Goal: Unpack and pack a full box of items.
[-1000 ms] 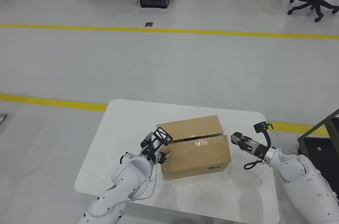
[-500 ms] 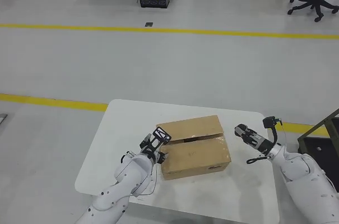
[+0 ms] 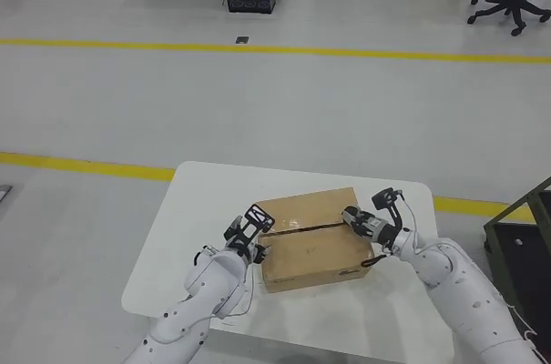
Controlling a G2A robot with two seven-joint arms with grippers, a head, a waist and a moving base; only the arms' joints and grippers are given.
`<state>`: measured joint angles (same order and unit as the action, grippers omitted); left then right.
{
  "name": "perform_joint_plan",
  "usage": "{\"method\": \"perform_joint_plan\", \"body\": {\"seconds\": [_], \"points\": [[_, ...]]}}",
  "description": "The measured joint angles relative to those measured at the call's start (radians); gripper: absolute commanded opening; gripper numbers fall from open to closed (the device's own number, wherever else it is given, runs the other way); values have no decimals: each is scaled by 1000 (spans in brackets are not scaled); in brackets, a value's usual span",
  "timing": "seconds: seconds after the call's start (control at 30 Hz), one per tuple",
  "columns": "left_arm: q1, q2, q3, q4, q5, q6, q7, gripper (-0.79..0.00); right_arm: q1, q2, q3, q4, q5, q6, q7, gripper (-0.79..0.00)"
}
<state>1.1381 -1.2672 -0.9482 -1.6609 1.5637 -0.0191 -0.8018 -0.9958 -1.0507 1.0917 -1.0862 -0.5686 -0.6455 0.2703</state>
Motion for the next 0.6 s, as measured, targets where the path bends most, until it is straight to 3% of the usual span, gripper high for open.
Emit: {"method": "perform_joint_plan", "body": {"seconds": [0.33,0.6], "points": [[104,18,-123,-132,-60,-16,-5,0,50,-22,-22,82,12,-39,-56,-785],[102,17,-121,-130,-59,-16,-5,0,-22,22,146,-32,44,-74,-94,-785]]}}
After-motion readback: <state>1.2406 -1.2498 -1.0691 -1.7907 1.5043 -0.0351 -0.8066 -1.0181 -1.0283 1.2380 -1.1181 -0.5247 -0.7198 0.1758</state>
